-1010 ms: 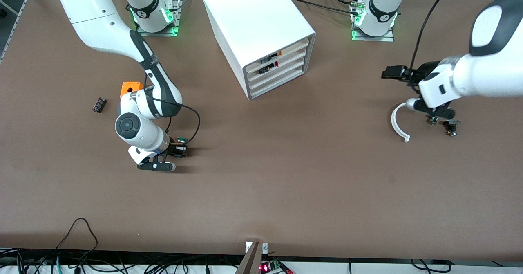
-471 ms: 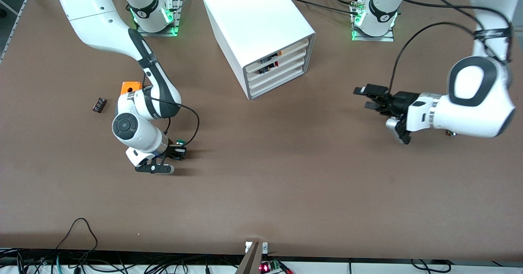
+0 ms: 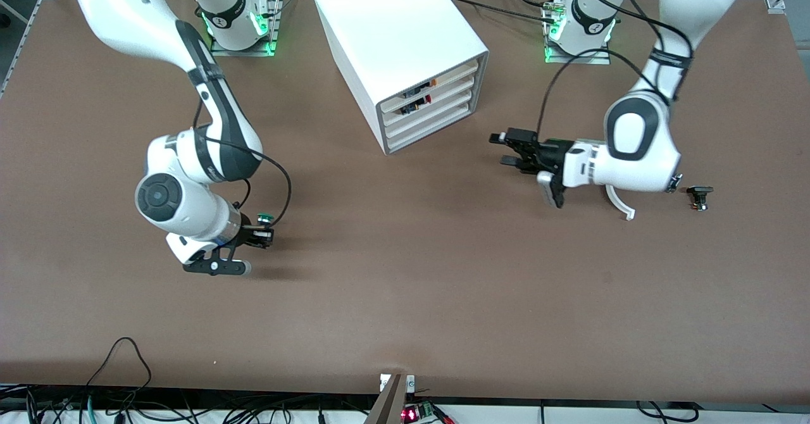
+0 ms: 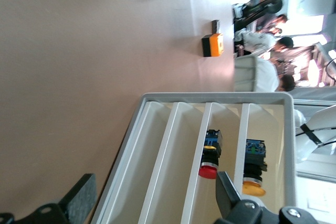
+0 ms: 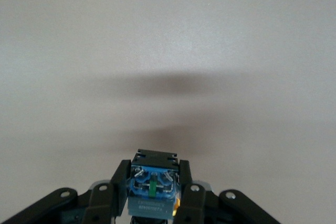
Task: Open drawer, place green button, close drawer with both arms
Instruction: 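Hook the left gripper on the cabinet's lowest drawer handle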
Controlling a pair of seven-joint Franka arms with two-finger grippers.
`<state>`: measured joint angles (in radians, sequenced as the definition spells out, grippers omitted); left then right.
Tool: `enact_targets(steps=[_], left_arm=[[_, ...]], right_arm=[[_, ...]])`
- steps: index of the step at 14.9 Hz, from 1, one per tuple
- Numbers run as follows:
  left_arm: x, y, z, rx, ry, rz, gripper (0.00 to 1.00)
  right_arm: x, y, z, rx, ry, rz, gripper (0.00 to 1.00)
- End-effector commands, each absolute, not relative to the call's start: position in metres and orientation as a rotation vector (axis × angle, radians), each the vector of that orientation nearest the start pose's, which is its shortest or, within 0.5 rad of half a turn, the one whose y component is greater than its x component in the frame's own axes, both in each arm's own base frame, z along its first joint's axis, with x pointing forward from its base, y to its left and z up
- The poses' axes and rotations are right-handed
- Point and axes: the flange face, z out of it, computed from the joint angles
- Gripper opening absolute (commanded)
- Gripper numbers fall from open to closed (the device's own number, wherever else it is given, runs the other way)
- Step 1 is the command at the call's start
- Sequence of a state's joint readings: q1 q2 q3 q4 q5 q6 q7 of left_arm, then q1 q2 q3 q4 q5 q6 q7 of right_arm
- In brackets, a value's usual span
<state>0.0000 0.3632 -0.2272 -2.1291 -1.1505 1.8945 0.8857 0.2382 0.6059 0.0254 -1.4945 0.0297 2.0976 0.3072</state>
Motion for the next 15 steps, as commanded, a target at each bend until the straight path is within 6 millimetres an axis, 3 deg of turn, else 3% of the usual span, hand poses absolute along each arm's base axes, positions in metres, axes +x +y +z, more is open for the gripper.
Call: enact_targets(steps=[1, 4, 7, 9, 13, 15], left_arm=[[0.465, -0.205, 0.219, 1.940, -0.330, -0.125, 1.00], [0.438, -0.221, 0.194, 1.890, -0.298, -0.102, 1.00], [0.422, -0.230, 0.166, 1.847, -0.285, -0.099, 0.99], [0.414, -0.232, 0.148, 1.822, -0.320, -0.074, 0.85], [0.387, -0.246, 0.121, 1.762, -0.316, -0.042, 0.73], [0.375, -0.251, 0.113, 1.746, -0.304, -0.055, 0.58]], right_arm=[[0.676, 0.180, 0.353, -3.100, 0.128, 0.072, 0.00], [0.665, 0.175, 0.372, -3.115, 0.186, 0.156, 0.00], [0.670, 0.184, 0.416, -3.111, 0.270, 0.173, 0.00], [0.672, 0.185, 0.430, -3.113, 0.316, 0.194, 0.00], [0.668, 0.194, 0.446, -3.106, 0.403, 0.223, 0.00], [0.665, 0.205, 0.454, -3.099, 0.469, 0.221, 0.00]])
